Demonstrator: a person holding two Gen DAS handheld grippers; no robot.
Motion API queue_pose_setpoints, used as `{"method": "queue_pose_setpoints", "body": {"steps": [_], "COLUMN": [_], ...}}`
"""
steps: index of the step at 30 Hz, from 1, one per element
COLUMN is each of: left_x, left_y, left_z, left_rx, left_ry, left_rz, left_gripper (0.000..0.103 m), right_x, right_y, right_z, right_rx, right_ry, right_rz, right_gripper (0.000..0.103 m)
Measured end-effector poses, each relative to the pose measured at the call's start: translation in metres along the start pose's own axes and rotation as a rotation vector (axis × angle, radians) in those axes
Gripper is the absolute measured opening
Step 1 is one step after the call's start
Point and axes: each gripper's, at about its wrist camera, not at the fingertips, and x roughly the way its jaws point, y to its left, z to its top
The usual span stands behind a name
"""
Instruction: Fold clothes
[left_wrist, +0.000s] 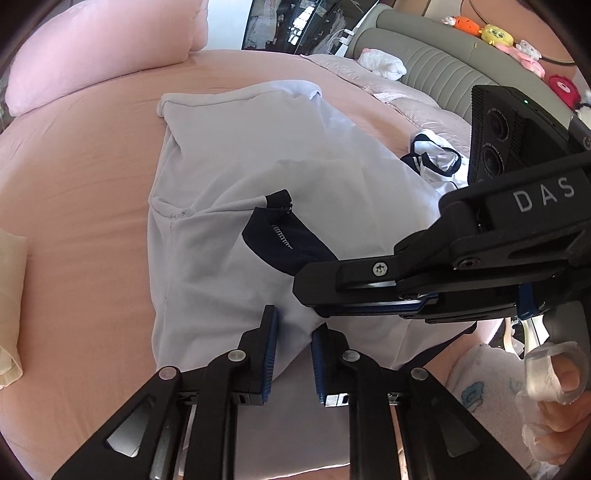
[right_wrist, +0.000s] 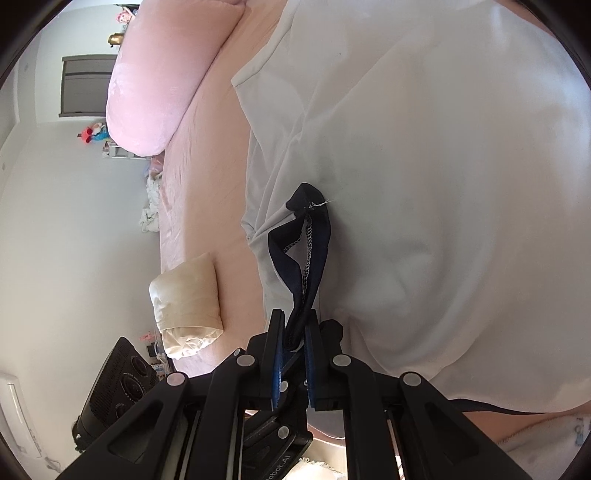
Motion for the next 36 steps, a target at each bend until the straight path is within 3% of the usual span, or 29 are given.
{"method": "queue_pose_setpoints", "body": {"steps": [1,2,3,5,13,17,19,20,21,22,23,24,27,32,36], "left_x": [0.001,0.000,-0.002,-0.006,-0.010,-0.008,-0.007,-0.007,-0.006,-0.005,-0.004,-0.003,0.000,-0.003,-0.011], "left_y": [0.001,0.001,0.002,0.004,0.005,0.000,0.002,0.003,0.005,0.005,0.005,0.004,0.000,-0.003,-0.008], "left_z": [-0.001,-0.001,-0.001,-0.001,0.003,0.002,0.001,0.001,0.000,-0.001,-0.002,-0.003,-0.006,-0.012,-0.010], "left_rx": [-0.006,-0.013,-0.020,-0.033,-0.078,-0.062,-0.083,-0.096,-0.109,-0.117,-0.122,-0.121,-0.102,-0.116,-0.064], "left_ry": [0.007,0.006,-0.001,-0.016,-0.038,-0.019,-0.012,-0.009,-0.006,-0.001,0.007,0.015,0.035,0.050,0.049], "left_rz": [-0.003,-0.008,-0.016,-0.030,-0.119,-0.121,-0.144,-0.159,-0.174,-0.186,-0.193,-0.192,-0.177,-0.179,-0.055], "left_gripper": [0.015,0.015,0.015,0.015,0.015,0.015,0.015,0.015,0.015,0.015,0.015,0.015,0.015,0.015,0.015], "right_x": [0.002,0.003,0.003,0.004,0.010,0.022,0.026,0.026,0.026,0.027,0.027,0.026,0.020,0.010,0.008], "right_y": [0.002,0.002,0.002,0.001,-0.004,-0.002,0.000,0.000,0.001,0.000,-0.003,-0.007,-0.019,-0.016,-0.014], "right_z": [0.001,0.002,0.003,0.006,0.016,0.019,0.018,0.017,0.015,0.015,0.014,0.013,0.011,0.005,0.003], "right_rx": [-0.011,-0.014,-0.011,-0.003,0.002,-0.020,-0.049,-0.063,-0.077,-0.085,-0.083,-0.067,-0.009,-0.043,-0.050], "right_ry": [0.012,0.017,0.017,0.022,0.012,0.029,0.027,0.023,0.018,0.012,0.007,-0.002,-0.032,-0.066,-0.082], "right_rz": [0.002,0.007,0.000,-0.032,0.015,0.010,-0.002,-0.030,-0.063,-0.102,-0.130,-0.129,-0.114,-0.177,-0.193], "right_gripper": [0.015,0.027,0.045,0.066,0.066,0.066,0.064,0.054,0.038,0.029,0.014,0.006,0.000,0.000,0.000]}}
